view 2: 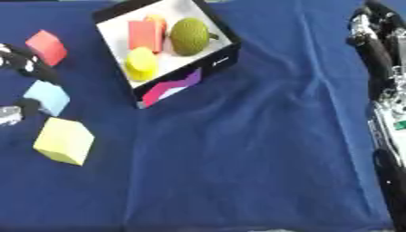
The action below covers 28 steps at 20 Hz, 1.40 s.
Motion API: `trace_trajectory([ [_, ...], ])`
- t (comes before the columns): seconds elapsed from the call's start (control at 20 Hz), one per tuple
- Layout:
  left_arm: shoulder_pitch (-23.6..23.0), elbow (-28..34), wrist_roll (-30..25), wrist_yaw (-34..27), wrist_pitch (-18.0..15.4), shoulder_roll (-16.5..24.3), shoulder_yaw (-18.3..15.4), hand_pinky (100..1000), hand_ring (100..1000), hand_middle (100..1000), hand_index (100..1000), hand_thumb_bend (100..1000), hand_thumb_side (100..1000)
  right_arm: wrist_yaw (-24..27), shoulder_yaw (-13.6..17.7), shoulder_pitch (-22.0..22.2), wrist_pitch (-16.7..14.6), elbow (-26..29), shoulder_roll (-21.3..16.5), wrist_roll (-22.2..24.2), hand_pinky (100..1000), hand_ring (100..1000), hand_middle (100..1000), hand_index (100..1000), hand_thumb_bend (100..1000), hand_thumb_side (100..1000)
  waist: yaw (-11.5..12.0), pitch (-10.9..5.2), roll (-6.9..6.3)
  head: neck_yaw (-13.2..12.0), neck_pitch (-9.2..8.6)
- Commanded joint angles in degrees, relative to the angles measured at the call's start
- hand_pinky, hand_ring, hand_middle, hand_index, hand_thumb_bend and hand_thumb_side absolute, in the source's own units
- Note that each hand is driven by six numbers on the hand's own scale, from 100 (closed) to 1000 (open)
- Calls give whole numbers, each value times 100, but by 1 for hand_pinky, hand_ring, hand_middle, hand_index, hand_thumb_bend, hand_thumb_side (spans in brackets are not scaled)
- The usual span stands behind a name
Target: Pick up objects on the table and place them in the box.
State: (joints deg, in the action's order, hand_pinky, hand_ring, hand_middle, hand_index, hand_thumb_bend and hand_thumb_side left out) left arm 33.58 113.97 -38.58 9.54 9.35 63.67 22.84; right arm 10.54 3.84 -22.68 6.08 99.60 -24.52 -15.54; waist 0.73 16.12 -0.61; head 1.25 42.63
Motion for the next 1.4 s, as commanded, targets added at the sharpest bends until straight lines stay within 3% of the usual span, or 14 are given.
trace_trajectory([
  [0.05,-20,62,21,93,94,129,-22,863,841,776,832,227,493,-41,18,-73,-2,113,-166,33,778,805,776,867,100,523,-4,-70,-74,-15,-77],
  [0.25,-76,62,3,-68,279,86,9,877,830,755,816,253,574,-43,22,-70,8,96,-165,32,778,802,773,867,100,526,-5,-68,-70,-32,-74],
  [0.45,-134,62,17,-60,480,47,62,888,830,748,829,339,692,-38,19,-77,5,99,-161,41,779,796,767,865,100,527,-12,-64,-69,-51,-73],
  [0.8,-164,62,-6,195,732,-86,167,884,830,768,867,395,680,-41,14,-103,25,64,-143,46,778,791,762,863,100,530,-22,-60,-61,-65,-89],
  [0.85,-160,62,-10,221,742,-102,178,886,832,769,872,395,625,-42,14,-105,26,61,-141,45,778,790,761,863,100,530,-23,-59,-60,-67,-89],
  [1.0,-167,62,-92,251,719,-140,224,890,833,752,868,377,222,-32,14,-112,24,54,-134,37,778,791,758,862,100,535,-29,-56,-59,-76,-89],
  [1.05,-173,62,-123,250,721,-148,227,890,833,752,868,380,201,-29,12,-114,24,52,-133,35,778,791,761,862,100,535,-30,-55,-59,-75,-88],
  [1.1,-179,62,-142,252,734,-155,225,892,839,756,868,398,109,-27,8,-115,26,51,-132,35,778,791,767,862,100,537,-30,-54,-58,-71,-86],
  [1.4,-194,62,-86,301,823,-205,216,894,845,759,858,428,100,-19,-5,-118,29,51,-124,22,779,790,767,861,100,556,-32,-52,-53,-71,-85],
])
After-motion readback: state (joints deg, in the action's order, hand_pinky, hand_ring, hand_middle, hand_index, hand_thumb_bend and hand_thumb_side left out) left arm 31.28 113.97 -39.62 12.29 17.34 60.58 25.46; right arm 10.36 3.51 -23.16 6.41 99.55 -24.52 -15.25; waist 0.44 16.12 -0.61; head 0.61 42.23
